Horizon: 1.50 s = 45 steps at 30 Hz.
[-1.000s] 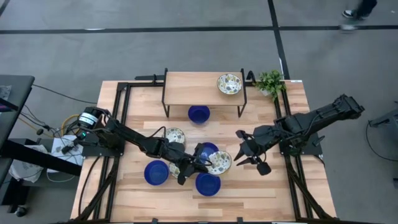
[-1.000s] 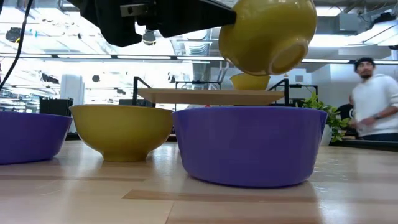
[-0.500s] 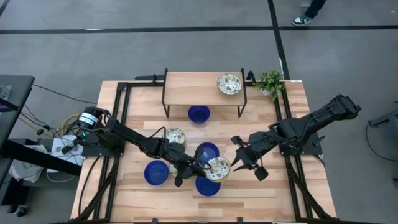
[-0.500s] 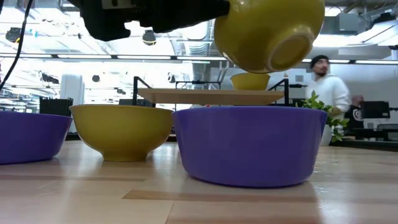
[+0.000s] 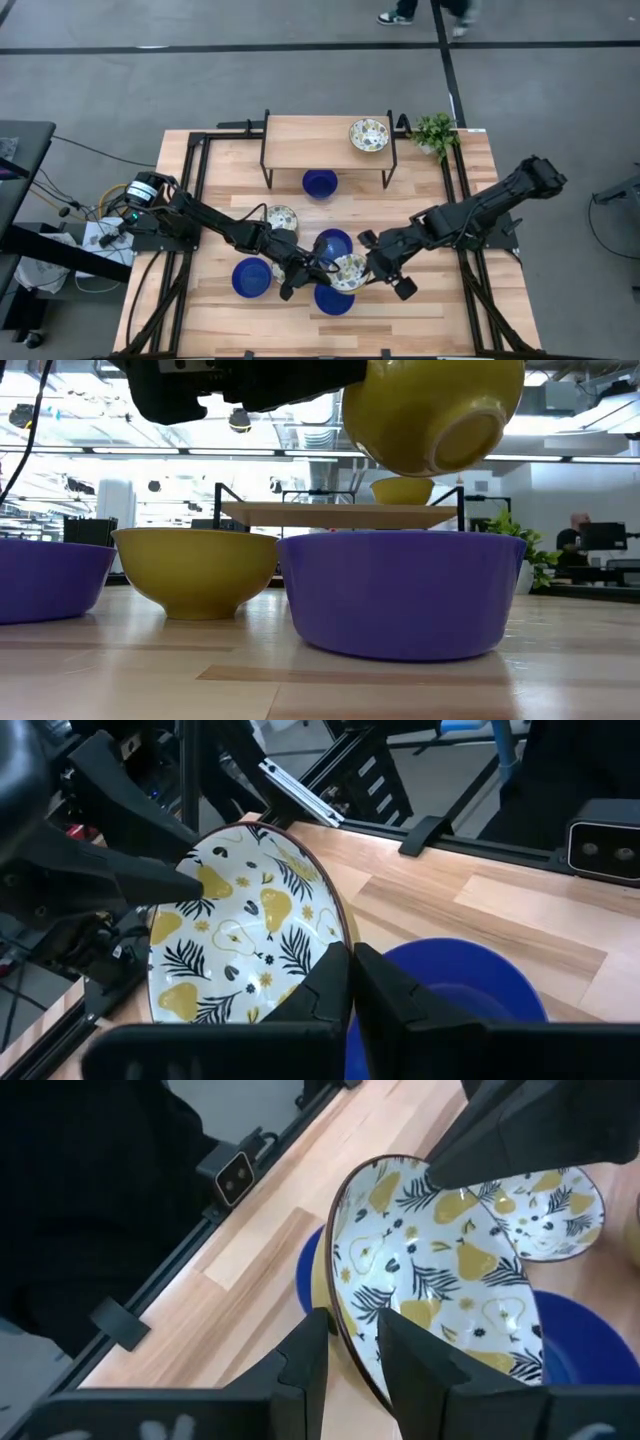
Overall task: Pick & Place Mini bowls
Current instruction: Stack the white patterned bowl on the white patterned bowl on the shelf
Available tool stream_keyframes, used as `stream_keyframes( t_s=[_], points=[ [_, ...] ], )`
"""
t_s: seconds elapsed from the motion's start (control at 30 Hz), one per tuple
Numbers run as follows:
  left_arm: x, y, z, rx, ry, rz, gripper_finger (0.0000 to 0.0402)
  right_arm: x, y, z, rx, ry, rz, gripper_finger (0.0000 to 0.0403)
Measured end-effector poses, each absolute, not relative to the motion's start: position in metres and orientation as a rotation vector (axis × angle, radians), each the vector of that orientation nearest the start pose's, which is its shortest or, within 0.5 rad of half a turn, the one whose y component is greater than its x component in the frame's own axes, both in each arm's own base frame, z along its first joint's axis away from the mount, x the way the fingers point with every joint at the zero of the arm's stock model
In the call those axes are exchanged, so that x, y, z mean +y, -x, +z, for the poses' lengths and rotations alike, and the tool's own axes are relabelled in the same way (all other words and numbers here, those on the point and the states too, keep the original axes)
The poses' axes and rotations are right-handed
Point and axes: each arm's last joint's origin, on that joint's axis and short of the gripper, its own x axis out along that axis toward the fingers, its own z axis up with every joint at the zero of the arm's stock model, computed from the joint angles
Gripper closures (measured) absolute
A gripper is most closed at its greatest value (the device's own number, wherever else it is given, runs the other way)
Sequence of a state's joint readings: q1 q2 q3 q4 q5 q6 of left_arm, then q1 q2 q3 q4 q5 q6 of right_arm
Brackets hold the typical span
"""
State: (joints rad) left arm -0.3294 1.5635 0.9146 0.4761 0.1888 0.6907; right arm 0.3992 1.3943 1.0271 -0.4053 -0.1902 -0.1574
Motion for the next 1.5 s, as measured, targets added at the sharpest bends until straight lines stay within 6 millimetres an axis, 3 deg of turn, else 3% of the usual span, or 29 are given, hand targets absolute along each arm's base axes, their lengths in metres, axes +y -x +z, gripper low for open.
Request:
stream_keyframes(
  t_s=[1.07, 1.37, 1.5],
  points=[
    [-0.1166, -0.3242, 0.2515, -0.021, -0.688, -0.554, 0.0391, 0.1198, -0.2684, 0.2654, 0.725, 0.192, 0.630, 0.0323],
    [-0.1135, -0.3258, 0.2533, -0.035, -0.697, -0.526, 0.0388, 0.1194, -0.2659, 0.2631, 0.754, 0.213, 0.655, 0.0393],
    [-0.1116, -0.3266, 0.2540, -0.041, -0.696, -0.518, 0.0387, 0.1193, -0.2658, 0.2629, 0.754, 0.219, 0.661, 0.0397]
  ],
)
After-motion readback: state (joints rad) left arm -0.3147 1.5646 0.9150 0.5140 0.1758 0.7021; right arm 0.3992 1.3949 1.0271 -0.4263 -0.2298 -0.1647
